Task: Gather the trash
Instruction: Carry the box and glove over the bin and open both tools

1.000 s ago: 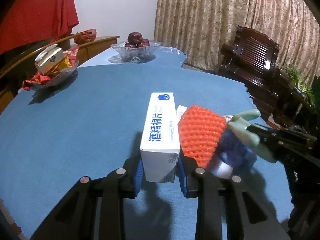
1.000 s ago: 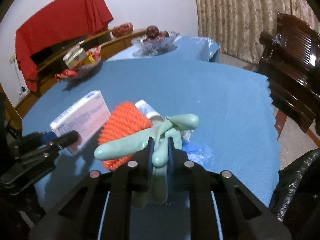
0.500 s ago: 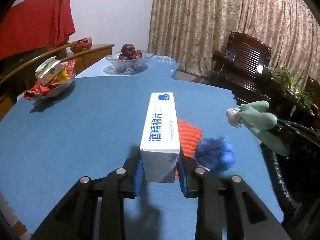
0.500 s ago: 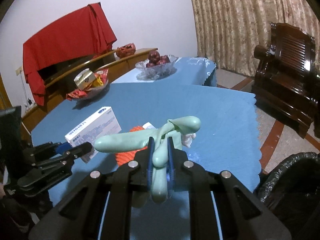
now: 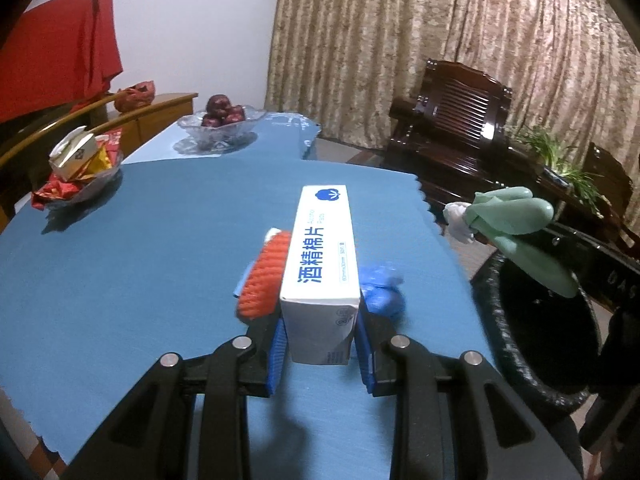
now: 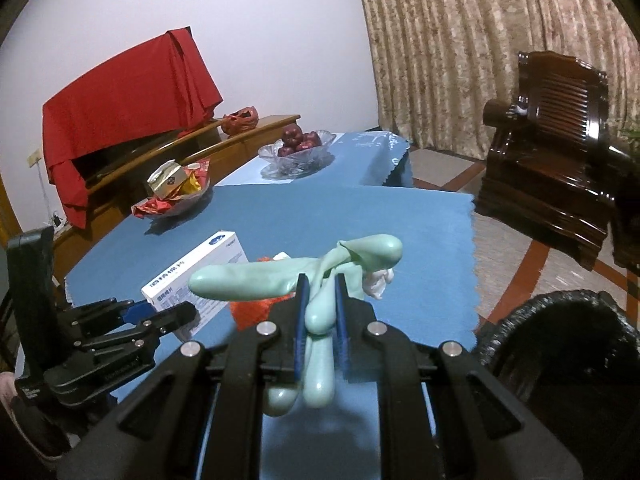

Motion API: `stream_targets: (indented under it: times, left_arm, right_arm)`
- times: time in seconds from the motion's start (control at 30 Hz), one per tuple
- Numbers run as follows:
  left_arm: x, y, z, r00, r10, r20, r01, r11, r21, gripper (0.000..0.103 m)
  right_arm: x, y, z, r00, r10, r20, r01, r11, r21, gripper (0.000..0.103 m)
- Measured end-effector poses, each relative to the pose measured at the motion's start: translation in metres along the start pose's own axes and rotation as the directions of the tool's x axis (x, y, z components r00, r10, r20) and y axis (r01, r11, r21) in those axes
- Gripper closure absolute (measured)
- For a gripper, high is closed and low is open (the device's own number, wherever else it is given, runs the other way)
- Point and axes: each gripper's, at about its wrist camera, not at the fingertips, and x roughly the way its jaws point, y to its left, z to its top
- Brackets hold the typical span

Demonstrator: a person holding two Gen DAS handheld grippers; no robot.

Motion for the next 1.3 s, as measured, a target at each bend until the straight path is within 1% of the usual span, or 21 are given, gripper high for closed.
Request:
stream_targets:
  times: [0.23,0.43,0.53,0.8,0.9,1.1,1.3]
  left_arm:
    - [-0.007,-0.028,0.001,0.999,-0.046,0.006,0.046,0.998,0.032,0.073]
    - [-0.007,-0.061,0.001,0.995,-0.096,-0.003,0.096,0.993,0.065,0.073]
    - [-0.006,-0.08,0.001,0.993,-0.121,-0.005,0.121,0.988,0.093,0.073]
    - [0.004,-0.138,-0.002,0.978,-0.208,-0.033,0.21,0.967,0.146,0.073]
    - [0.008,-0.154,-0.004,0.972,-0.233,-0.043,0.237,0.958,0.164,0.073]
    - [0.017,-0.195,-0.008,0.959,-0.278,-0.054,0.284,0.936,0.21,0.073]
    - [0.03,-0.236,-0.011,0.949,-0.306,-0.072,0.314,0.914,0.258,0.073]
  right_arm:
    - [-0.029,-0.016,-0.01,0.999,-0.036,0.014,0.035,0.999,0.013,0.091]
    - [-0.059,-0.041,-0.018,0.997,-0.072,0.033,0.07,0.996,0.055,0.091]
    - [-0.075,-0.055,-0.024,0.994,-0.106,0.038,0.103,0.992,0.074,0.091]
    - [-0.114,-0.096,-0.046,0.976,-0.217,0.036,0.211,0.97,0.122,0.091]
    - [-0.124,-0.11,-0.055,0.967,-0.254,0.032,0.247,0.959,0.137,0.091]
    - [-0.139,-0.137,-0.073,0.948,-0.318,0.012,0.312,0.936,0.163,0.091]
    - [-0.144,-0.161,-0.094,0.934,-0.358,-0.022,0.355,0.913,0.201,0.091]
